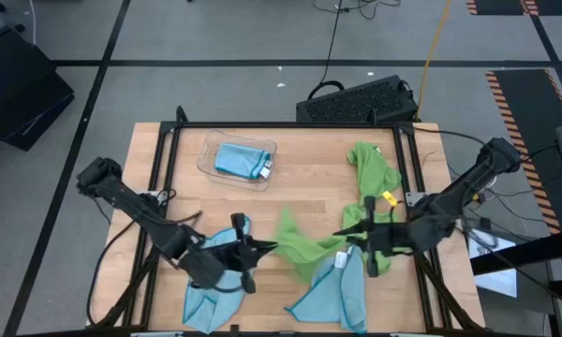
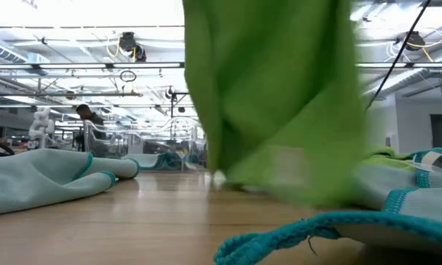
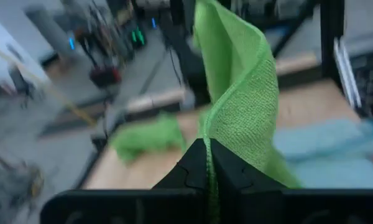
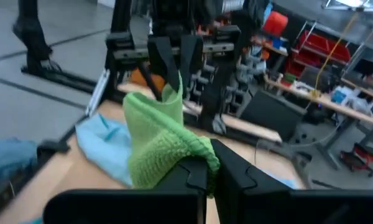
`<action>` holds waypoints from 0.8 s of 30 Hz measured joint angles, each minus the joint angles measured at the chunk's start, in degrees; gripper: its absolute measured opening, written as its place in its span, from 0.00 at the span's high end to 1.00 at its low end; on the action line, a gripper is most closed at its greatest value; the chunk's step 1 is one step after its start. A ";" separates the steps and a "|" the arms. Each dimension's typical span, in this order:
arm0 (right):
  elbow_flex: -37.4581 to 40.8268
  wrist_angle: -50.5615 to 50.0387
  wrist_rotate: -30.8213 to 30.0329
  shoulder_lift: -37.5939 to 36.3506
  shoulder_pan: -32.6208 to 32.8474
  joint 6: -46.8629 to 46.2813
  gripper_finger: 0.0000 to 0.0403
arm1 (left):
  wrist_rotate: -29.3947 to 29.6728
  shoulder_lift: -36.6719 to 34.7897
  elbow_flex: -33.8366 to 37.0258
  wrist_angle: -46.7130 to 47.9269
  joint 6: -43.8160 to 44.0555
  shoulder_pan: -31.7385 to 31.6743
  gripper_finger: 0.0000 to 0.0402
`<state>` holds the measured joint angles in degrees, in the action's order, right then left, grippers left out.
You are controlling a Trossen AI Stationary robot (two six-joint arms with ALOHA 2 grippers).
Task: Fold microfiber towels
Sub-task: Fold the bottom left green microfiber cloth
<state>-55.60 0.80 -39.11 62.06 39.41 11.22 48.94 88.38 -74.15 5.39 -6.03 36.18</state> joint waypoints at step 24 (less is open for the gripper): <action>-7.05 -25.10 -6.04 -2.85 -4.30 -13.34 0.99 | -12.07 -8.81 -0.11 25.67 12.49 -0.07 0.96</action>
<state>-62.65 -24.31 -45.16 59.21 35.11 -2.12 36.86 79.57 -74.26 31.06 6.46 36.11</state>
